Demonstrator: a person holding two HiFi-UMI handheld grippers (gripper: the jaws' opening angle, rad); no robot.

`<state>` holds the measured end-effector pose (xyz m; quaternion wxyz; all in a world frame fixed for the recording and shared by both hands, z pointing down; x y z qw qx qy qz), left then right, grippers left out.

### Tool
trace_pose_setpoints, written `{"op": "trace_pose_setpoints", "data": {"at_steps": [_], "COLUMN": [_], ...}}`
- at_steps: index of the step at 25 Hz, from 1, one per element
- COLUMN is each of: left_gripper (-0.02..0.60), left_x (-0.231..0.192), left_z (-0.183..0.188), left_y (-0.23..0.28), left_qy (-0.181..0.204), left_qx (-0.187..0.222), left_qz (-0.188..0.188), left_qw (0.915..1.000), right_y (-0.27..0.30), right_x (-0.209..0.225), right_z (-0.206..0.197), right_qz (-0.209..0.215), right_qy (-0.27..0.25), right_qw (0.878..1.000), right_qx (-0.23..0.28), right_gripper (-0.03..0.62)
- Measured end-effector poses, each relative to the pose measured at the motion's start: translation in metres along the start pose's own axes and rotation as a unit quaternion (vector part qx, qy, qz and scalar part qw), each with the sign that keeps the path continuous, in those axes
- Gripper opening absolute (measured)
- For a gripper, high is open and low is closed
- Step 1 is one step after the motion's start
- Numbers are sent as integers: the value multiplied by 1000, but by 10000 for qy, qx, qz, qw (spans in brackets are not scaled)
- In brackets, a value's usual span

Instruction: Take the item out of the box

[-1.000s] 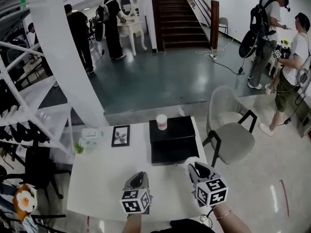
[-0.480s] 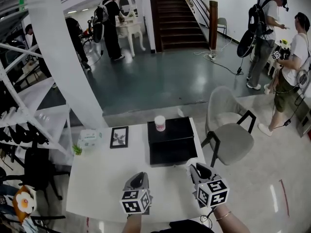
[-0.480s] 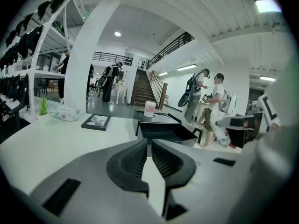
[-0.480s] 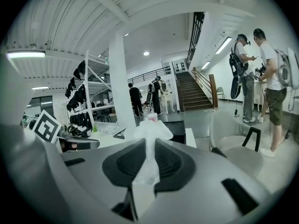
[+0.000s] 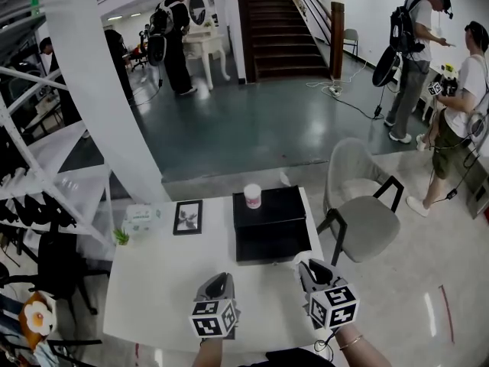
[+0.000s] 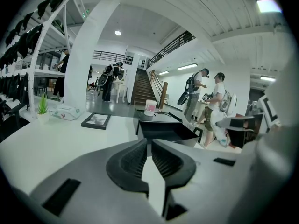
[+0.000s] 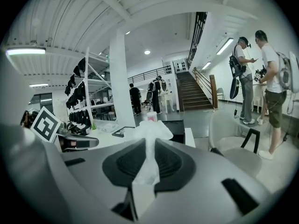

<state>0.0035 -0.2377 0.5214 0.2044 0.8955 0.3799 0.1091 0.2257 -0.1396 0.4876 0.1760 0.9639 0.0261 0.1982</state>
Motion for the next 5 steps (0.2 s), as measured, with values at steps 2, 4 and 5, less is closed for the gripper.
{"op": "trace_pose_setpoints", "data": {"at_steps": [2,4,5], "left_gripper": [28,28,28], "left_x": [0,0,0], "left_z": [-1,-1,-1], "left_y": [0,-1,-1], "left_qy": [1,1,2], "left_qx": [-11,-18,-21], "left_qz": [5,9,11], "left_qw": [10000,10000,10000], "right_y": [0,0,0], "right_x": [0,1,1], "right_z": [0,0,0], "right_qz": [-9,-14,-16], "right_qy": [-8,-14,-17], "right_qw": [10000,10000,10000], "right_qx": [0,-5,-8], "right_gripper": [58,58,58]}}
Point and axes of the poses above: the fingertips, and each gripper's own axes: y forward along the fingers, x to its right, z out of its top, the point moved 5 cm from there along -y, backward along the fingers, and after that the axes turned 15 degrees about y, right-handed, at the moved point
